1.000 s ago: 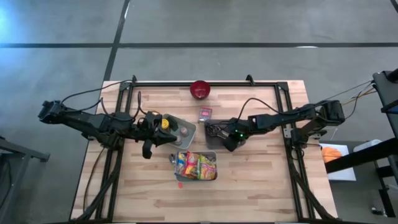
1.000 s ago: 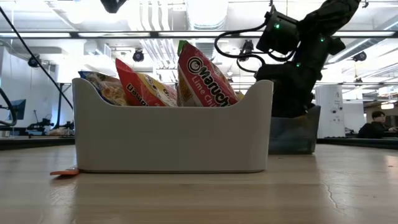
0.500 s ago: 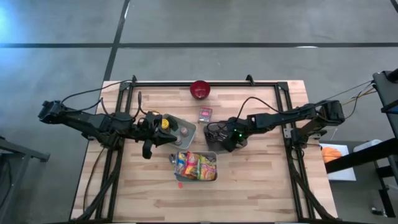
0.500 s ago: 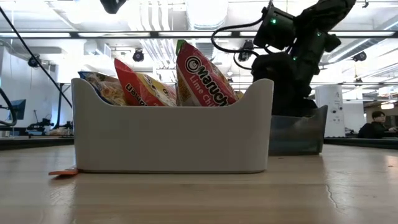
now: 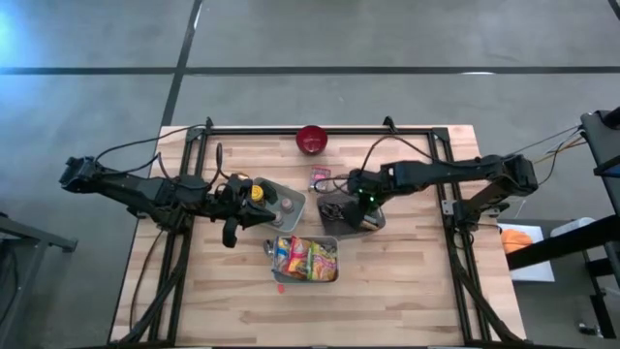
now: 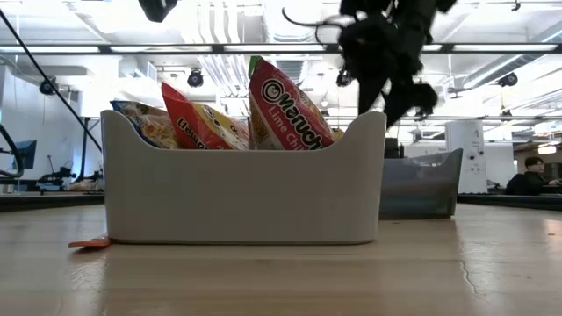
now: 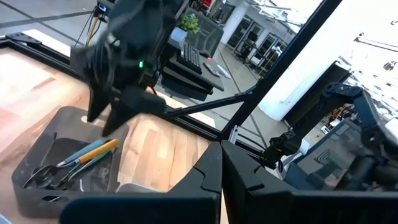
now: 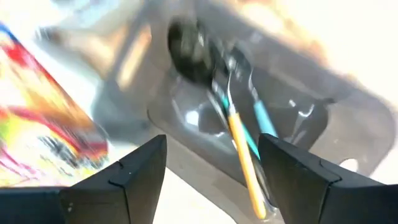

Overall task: Pick & Place Food Item
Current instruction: Put the red seasoning can into the top gray bin

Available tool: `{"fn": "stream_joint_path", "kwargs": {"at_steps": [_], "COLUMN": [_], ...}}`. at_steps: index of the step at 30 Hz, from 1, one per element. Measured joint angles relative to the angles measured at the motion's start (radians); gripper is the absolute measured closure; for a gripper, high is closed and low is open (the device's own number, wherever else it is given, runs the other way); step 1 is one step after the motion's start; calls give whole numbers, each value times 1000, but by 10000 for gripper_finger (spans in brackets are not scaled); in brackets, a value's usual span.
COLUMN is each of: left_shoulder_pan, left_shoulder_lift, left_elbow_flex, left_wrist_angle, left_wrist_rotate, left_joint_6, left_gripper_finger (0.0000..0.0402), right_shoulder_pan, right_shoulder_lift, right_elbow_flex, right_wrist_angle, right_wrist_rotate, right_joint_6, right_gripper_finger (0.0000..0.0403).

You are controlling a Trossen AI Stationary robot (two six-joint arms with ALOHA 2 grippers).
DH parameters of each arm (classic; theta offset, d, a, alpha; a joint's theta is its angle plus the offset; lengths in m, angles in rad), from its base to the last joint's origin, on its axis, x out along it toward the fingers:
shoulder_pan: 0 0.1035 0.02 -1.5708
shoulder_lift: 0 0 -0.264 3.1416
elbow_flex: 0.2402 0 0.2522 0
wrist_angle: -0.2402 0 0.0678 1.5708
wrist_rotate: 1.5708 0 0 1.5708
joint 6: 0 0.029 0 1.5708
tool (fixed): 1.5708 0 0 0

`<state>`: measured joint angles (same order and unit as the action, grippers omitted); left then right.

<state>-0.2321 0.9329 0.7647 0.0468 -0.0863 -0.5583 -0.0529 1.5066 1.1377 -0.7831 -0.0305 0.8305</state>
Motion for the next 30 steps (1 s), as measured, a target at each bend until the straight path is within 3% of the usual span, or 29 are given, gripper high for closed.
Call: {"fn": "stream_joint_path", "kwargs": {"at_steps": [3, 8, 17, 23, 30], "left_shoulder_pan": [0, 0, 0, -1, -2], "left_shoulder_lift": [0, 0, 0, -45, -142], "left_elbow_flex": [0, 0, 0, 6, -5], "left_wrist_angle": [0, 0, 0, 3, -77], "left_wrist_rotate": [0, 0, 0, 0, 0], "left_joint_6": [0, 0, -3, 9, 34], "left_gripper_finger": [401, 401, 401, 401, 401], "right_shoulder_pan": [-19, -101, -202, -202, -205], "right_shoulder_lift": [0, 0, 53, 186, 329], "right_elbow_flex": [89, 192, 215, 216, 371], "right_wrist_angle": [-40, -40, 108, 188, 137], "right_wrist_rotate": [68, 80, 87, 7, 39], "right_joint_6": [118, 287, 339, 396, 381], "right_gripper_finger": [152, 152, 152, 152, 152]}}
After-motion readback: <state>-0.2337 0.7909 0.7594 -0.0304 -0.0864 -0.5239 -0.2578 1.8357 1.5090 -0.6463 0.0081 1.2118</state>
